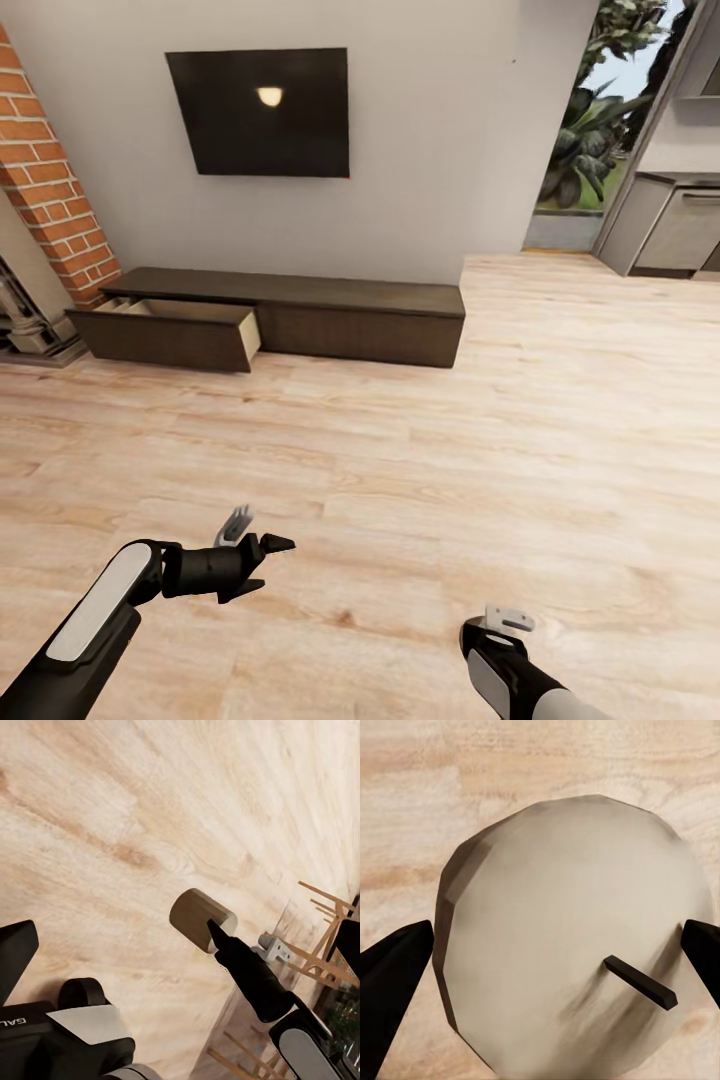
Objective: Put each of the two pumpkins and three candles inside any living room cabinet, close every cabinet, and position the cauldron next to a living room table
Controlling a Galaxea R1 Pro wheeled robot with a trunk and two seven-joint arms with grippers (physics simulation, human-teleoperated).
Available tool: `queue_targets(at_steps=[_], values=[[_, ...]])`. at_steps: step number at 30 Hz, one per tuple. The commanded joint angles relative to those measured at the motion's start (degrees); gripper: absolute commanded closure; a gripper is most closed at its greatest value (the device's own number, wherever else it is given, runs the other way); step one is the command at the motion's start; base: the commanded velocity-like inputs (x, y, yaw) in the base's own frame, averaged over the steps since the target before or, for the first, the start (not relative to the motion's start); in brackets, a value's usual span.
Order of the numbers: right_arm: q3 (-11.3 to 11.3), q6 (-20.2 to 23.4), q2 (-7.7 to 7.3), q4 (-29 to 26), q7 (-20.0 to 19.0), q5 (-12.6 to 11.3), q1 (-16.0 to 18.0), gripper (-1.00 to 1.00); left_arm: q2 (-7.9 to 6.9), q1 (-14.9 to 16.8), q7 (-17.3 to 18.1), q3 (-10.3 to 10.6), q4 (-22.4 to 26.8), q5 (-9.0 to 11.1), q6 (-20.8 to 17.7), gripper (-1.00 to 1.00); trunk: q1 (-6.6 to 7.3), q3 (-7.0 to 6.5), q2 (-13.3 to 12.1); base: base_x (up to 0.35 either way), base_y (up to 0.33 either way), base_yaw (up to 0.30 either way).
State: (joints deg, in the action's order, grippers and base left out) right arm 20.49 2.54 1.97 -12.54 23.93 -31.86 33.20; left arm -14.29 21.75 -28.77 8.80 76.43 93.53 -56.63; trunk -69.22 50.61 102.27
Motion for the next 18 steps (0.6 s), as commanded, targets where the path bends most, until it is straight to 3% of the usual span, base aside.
queue_targets(at_steps=[1,12,18], values=[[0.52,0.27,-0.03,-0.11,0.41,-0.22,0.02,1.0,-0.04,0.05,-0.58,0.06,0.04,0.6,0.03,-1.0,-0.02,0.05,0.02,0.269,0.0,0.132],[0.52,0.27,-0.03,-0.11,0.35,-0.22,0.02,1.0,-0.08,0.05,-0.5,0.02,0.04,0.52,0.03,-1.0,-0.02,0.05,0.02,0.269,-0.002,0.02],[0.52,0.26,-0.03,-0.13,0.34,-0.22,0.03,1.0,-0.1,0.05,-0.5,-0.01,0.04,0.5,0.03,-1.0,-0.02,0.05,0.02,0.268,-0.095,0.0]])
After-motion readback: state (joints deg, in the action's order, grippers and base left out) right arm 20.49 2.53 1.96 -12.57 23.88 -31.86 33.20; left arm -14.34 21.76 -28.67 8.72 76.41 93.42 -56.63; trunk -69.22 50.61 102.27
